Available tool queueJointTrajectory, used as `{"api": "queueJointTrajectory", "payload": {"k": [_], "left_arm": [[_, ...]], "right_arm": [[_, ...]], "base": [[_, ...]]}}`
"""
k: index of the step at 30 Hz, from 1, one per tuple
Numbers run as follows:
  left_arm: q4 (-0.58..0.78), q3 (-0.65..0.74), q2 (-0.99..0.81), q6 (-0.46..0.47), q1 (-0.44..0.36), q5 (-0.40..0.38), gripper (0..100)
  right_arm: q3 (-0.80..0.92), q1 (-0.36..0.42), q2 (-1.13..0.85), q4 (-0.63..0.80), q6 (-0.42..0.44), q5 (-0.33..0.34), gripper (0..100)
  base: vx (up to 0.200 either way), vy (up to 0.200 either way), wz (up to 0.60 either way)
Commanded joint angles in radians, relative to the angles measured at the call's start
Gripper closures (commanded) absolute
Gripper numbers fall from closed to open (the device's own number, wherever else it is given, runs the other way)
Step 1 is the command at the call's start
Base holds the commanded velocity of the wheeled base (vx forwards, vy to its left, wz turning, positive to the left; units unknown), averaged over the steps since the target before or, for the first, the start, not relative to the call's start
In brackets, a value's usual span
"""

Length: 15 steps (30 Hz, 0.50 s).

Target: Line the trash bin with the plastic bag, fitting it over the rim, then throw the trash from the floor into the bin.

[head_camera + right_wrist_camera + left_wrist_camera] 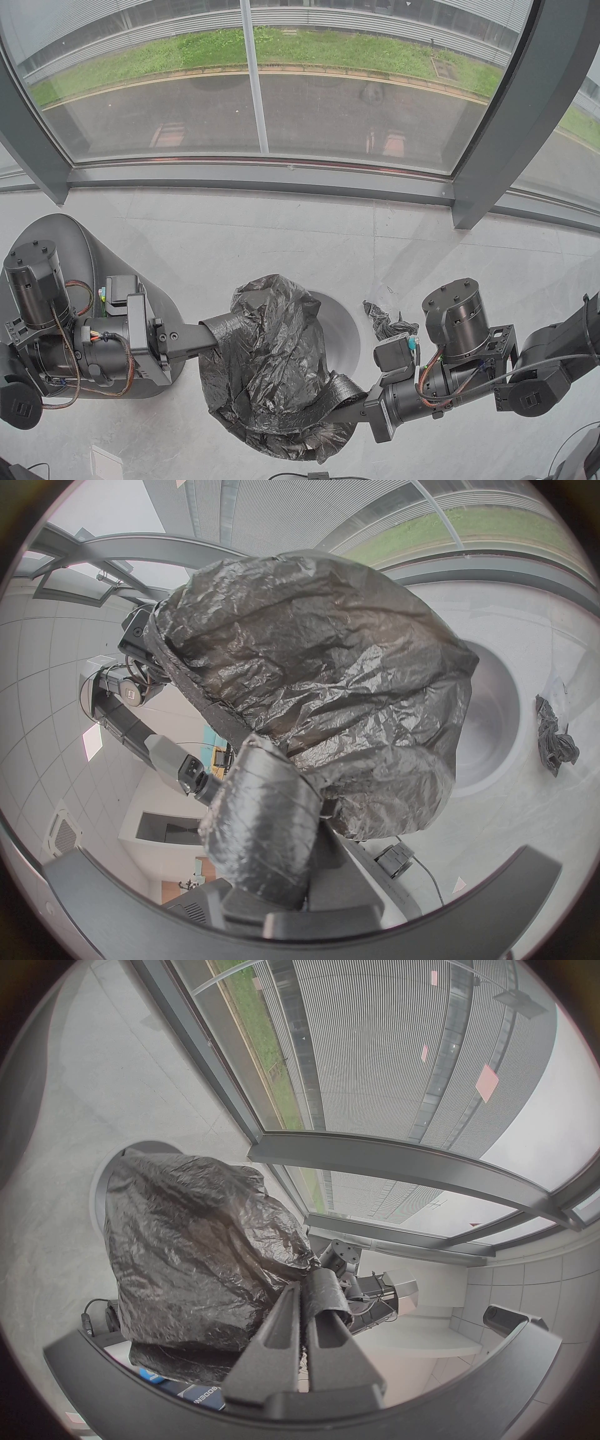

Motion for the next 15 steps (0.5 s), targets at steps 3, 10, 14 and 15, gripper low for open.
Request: {"api": "queueJointTrajectory", "payload": {"k": [3,10,14,15], "left_arm": [[-0.088,-0.008,0.113,-0.038,0.002,0.002,100],[-0.202,-0.009,0.203,-0.070,0.002,0.002,100],[-0.237,-0.008,0.236,-0.078,0.014,0.000,100],[-0.237,-0.008,0.236,-0.078,0.014,0.000,100]], "right_arm": [[0.015,-0.043,0.088,-0.070,0.001,0.001,100],[0.015,-0.080,0.134,-0.144,0.040,0.002,100],[0.024,-0.091,0.148,-0.178,0.041,0.004,100],[0.024,-0.091,0.148,-0.178,0.041,0.004,100]], "base": [[0.000,0.000,0.00],[0.000,0.000,0.00],[0.000,0.000,0.00],[0.000,0.000,0.00]]}}
